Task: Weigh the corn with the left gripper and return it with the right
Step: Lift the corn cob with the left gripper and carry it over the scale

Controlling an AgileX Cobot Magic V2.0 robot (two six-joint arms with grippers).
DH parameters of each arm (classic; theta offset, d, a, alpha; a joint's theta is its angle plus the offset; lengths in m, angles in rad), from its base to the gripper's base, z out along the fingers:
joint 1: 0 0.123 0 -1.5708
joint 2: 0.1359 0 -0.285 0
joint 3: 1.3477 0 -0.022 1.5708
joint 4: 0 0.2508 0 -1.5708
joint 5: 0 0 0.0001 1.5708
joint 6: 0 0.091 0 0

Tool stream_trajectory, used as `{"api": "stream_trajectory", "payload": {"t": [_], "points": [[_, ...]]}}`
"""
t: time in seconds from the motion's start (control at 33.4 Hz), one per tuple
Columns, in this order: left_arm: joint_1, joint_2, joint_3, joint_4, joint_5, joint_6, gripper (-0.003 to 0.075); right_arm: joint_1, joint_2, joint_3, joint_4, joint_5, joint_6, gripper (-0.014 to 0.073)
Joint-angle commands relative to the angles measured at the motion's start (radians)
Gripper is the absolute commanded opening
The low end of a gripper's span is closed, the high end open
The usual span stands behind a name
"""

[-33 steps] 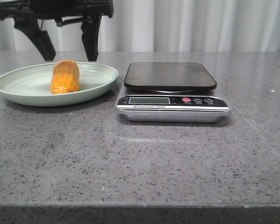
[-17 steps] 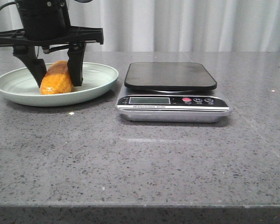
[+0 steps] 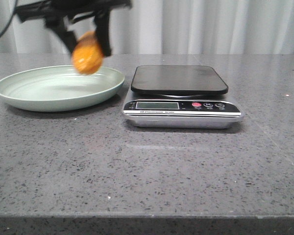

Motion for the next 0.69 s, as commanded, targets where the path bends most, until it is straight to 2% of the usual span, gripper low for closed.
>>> {"api": "stream_trajectory", "payload": {"t": [0.0,0.15,0.27,0.6,0.66], "points": [[-0.055,-0.040,-0.078,-0.005,-0.078,0.033,0.0129,-0.003,-0.017,-0.007,0.000,-0.084,-0.007,0.0148],[-0.115,0.002,-0.133,-0.005,-0.083,0.048,0.0132,-0.003,-0.017,-0.007,0.000,-0.084,-0.007,0.0148],[-0.147,0.032,-0.147,-0.009,-0.089,0.048,0.0170,-0.003,-0.017,-0.007,0.000,-0.084,-0.007,0.0148],[-0.157,0.087,-0.147,-0.099,-0.084,0.050,0.0458,-0.003,-0.017,-0.007,0.000,-0.084,-0.007,0.0148],[-0.157,0.087,-0.147,-0.099,-0.087,0.050,0.0486,-0.003,-0.017,-0.007,0.000,-0.084,-0.007,0.0148]]}}
